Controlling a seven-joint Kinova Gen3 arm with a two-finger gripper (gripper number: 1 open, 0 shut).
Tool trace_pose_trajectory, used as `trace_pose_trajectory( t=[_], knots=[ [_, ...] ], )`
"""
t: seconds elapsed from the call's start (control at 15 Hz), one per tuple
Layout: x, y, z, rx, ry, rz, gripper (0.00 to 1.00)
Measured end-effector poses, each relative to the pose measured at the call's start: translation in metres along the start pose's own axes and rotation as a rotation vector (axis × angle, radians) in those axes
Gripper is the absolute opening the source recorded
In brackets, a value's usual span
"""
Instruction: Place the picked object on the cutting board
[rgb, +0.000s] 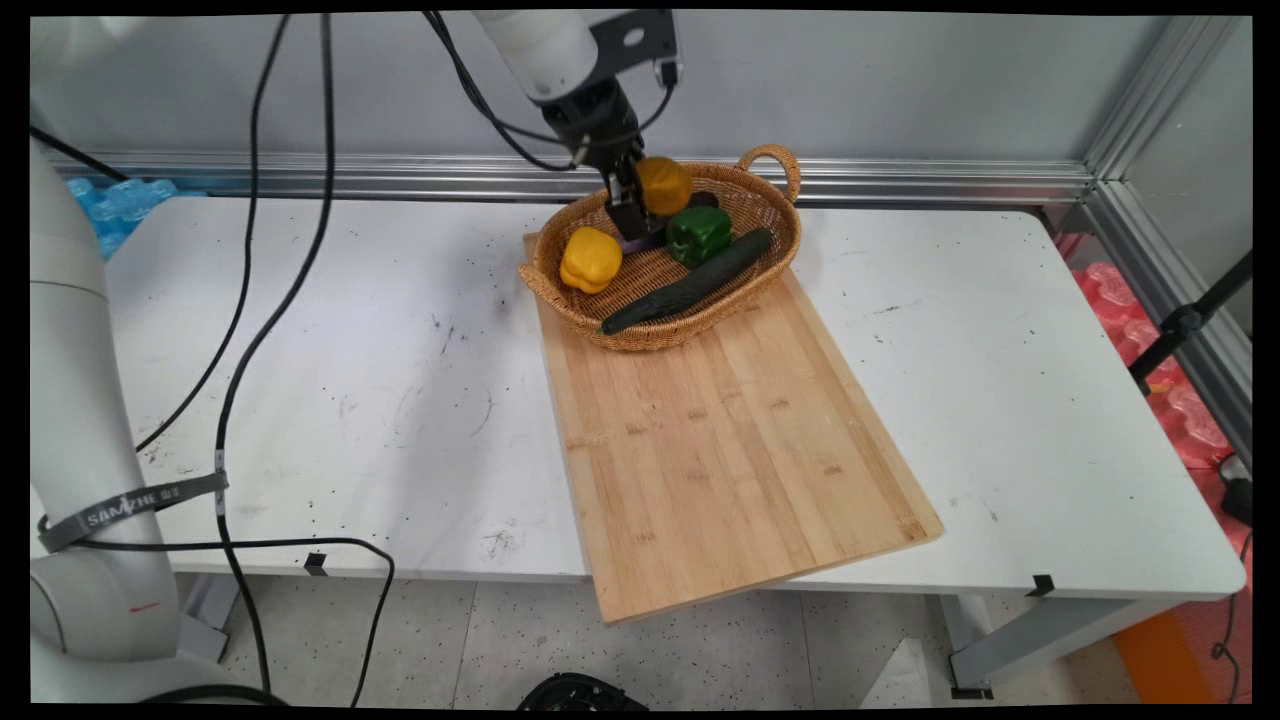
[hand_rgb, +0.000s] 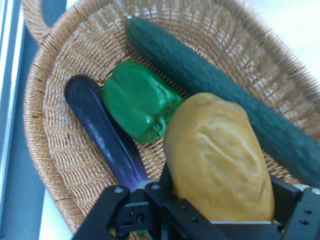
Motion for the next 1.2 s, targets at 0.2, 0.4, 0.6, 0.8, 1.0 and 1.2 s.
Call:
trace_pose_trajectory(
  t=[0.2,0.4,0.6,0.8,1.0,1.2],
  knots=[
    [0.012,0.020,-0.024,-0.003,0.021,-0.049,0.00],
    [0.023,0.046,-0.038,-0.023,0.036,-0.102,0.00],
    [0.035,0.074,-0.040,-0.047,0.049,-0.149,0.00],
    [0.048,0.101,-0.032,-0.068,0.055,-0.189,0.00],
    [0.060,0.125,-0.014,-0.085,0.055,-0.215,0.00],
    [0.069,0.140,0.006,-0.094,0.055,-0.226,0.00]
  ],
)
